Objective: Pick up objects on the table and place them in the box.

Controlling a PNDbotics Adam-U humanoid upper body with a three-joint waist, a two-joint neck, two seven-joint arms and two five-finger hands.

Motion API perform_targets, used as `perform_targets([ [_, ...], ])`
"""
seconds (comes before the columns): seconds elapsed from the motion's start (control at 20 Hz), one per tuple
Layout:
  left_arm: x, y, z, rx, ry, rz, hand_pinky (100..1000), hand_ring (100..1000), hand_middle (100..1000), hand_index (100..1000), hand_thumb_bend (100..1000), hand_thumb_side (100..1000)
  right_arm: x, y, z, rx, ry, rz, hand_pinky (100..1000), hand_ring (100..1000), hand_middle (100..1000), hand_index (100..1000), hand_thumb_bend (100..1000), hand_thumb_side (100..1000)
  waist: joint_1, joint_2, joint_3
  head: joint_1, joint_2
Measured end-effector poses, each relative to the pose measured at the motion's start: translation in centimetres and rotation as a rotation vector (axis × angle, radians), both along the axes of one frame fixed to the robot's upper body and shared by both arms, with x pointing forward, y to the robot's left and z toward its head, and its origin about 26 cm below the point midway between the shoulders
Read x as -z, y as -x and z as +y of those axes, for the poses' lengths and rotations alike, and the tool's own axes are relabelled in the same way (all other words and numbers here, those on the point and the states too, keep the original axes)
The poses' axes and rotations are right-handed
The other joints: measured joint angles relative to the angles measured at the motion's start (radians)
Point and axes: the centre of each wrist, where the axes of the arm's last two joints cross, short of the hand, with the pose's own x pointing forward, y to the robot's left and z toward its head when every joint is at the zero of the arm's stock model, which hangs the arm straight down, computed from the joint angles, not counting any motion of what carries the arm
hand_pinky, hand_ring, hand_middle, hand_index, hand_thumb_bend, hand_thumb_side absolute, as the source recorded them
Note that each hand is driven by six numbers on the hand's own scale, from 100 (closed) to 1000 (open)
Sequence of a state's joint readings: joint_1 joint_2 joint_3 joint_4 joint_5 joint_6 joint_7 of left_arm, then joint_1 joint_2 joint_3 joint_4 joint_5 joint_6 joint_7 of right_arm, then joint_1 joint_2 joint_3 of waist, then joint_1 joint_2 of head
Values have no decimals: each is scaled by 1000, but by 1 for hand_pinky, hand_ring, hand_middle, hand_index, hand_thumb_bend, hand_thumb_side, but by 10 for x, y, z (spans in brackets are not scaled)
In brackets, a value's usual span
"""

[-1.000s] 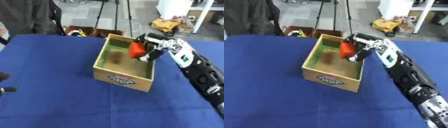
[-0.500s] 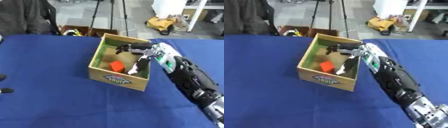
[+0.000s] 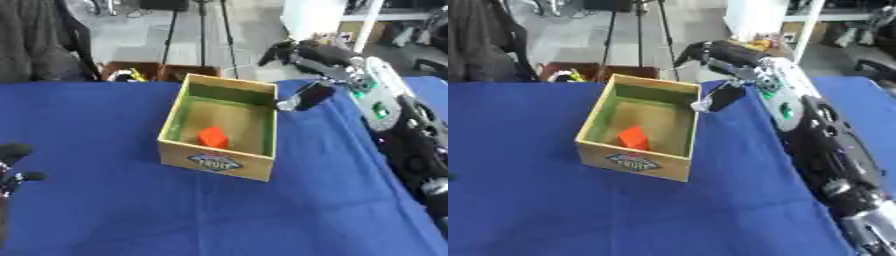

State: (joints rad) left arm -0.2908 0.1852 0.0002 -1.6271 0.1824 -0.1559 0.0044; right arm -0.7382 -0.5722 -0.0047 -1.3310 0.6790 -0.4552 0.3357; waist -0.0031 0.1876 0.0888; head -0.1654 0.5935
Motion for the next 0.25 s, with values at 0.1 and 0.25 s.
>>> perform_targets([
  [0.1,0,0,4,-24,7,-2,564,848,680,739,726,803,10,10,-10,31,-88,-12,575,838,667,808,119,452,3,0,-52,36,-4],
  [0.25,1,1,9,-59,15,-3,564,849,680,740,727,802,36,20,-17,80,-239,7,584,880,707,873,127,558,12,7,-80,73,-7],
])
